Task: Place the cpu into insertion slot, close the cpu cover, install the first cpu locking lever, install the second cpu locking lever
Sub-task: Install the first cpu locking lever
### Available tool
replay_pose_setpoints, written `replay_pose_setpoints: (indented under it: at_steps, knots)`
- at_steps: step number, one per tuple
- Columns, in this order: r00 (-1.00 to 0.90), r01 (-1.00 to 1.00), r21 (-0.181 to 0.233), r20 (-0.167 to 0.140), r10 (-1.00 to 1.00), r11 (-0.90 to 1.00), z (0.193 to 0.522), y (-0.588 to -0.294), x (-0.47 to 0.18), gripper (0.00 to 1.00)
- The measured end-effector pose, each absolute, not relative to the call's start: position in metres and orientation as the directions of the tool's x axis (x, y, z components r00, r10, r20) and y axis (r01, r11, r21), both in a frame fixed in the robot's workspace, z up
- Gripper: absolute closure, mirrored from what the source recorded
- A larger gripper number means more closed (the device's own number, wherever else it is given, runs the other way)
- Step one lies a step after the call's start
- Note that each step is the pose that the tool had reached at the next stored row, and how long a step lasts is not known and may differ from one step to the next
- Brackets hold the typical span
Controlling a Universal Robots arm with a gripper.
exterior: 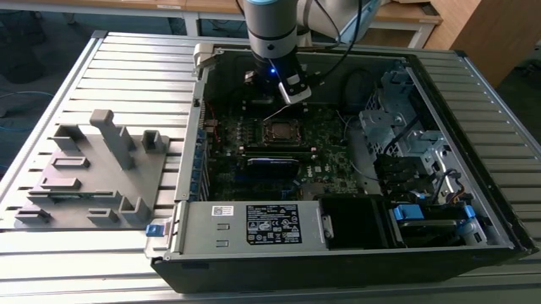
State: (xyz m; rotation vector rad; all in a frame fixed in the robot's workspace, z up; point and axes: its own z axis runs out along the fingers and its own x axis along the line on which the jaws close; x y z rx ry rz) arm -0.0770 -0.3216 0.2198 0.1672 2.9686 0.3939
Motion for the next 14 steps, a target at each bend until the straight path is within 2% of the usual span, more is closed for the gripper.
replay_pose_setpoints:
  at_steps: [14]
  knots:
    - [-0.984,0.091,0.266,-0.126,0.128,0.96,0.2202,-0.3254,-0.0748,0.9]
